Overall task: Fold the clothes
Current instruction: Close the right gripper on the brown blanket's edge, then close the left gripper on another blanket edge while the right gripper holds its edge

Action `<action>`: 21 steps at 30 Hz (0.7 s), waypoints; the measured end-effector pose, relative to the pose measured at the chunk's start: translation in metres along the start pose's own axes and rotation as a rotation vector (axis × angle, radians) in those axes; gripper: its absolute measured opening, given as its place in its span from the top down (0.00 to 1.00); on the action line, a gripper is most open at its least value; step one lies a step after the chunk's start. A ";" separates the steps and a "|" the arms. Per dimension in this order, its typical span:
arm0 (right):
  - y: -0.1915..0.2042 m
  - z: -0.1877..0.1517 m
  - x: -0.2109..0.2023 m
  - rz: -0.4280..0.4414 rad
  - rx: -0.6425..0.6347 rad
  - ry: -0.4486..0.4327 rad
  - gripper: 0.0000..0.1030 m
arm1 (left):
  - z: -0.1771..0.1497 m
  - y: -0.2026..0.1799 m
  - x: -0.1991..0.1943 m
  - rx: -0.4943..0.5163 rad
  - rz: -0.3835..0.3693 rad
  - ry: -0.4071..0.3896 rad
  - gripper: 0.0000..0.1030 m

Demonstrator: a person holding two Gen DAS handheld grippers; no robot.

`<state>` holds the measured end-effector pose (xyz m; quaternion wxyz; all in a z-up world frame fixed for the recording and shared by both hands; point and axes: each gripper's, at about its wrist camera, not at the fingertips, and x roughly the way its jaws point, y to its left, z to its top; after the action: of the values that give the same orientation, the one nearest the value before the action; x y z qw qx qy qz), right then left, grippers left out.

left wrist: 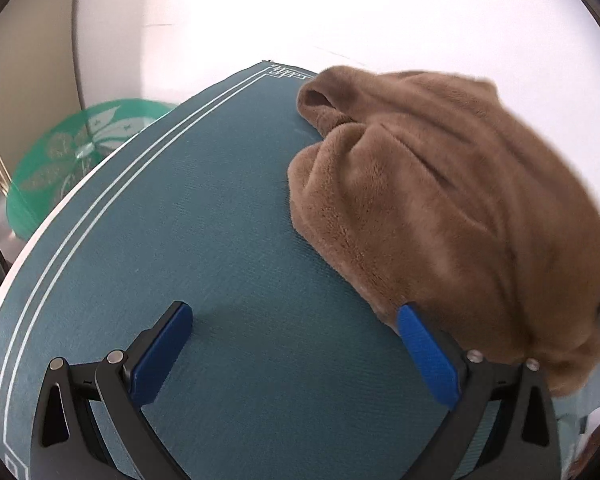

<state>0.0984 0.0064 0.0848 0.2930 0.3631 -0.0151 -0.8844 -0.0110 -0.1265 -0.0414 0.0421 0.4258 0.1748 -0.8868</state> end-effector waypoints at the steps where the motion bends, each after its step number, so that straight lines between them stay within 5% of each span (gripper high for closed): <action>1: 0.004 -0.004 0.003 -0.019 -0.018 0.006 0.85 | 0.002 -0.002 -0.008 0.004 0.002 -0.012 0.00; 7: -0.026 -0.019 -0.018 -0.058 0.047 -0.024 0.81 | 0.010 -0.018 -0.047 0.067 -0.012 -0.064 0.00; 9: -0.033 -0.013 -0.010 -0.043 0.069 -0.019 0.65 | 0.012 -0.029 -0.057 0.106 -0.023 -0.074 0.00; 11: -0.037 -0.010 -0.005 -0.032 0.070 -0.035 0.28 | 0.013 -0.041 -0.066 0.150 -0.031 -0.081 0.00; 12: -0.030 -0.013 -0.002 -0.043 0.063 -0.060 0.24 | 0.014 -0.048 -0.068 0.177 -0.034 -0.082 0.00; 17: -0.024 -0.035 -0.017 -0.027 0.105 -0.136 0.24 | 0.023 -0.095 -0.078 0.308 -0.047 -0.086 0.00; 19: -0.018 -0.079 -0.052 0.005 0.159 -0.162 0.24 | 0.026 -0.122 -0.081 0.367 -0.057 -0.092 0.00; 21: -0.028 -0.096 -0.045 0.035 0.200 -0.174 0.24 | 0.026 -0.150 -0.082 0.434 -0.061 -0.096 0.00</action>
<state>0.1725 0.0715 0.0359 0.2683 0.3120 -0.1351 -0.9013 -0.0119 -0.0011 0.0782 -0.0692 0.3766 -0.0096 -0.9237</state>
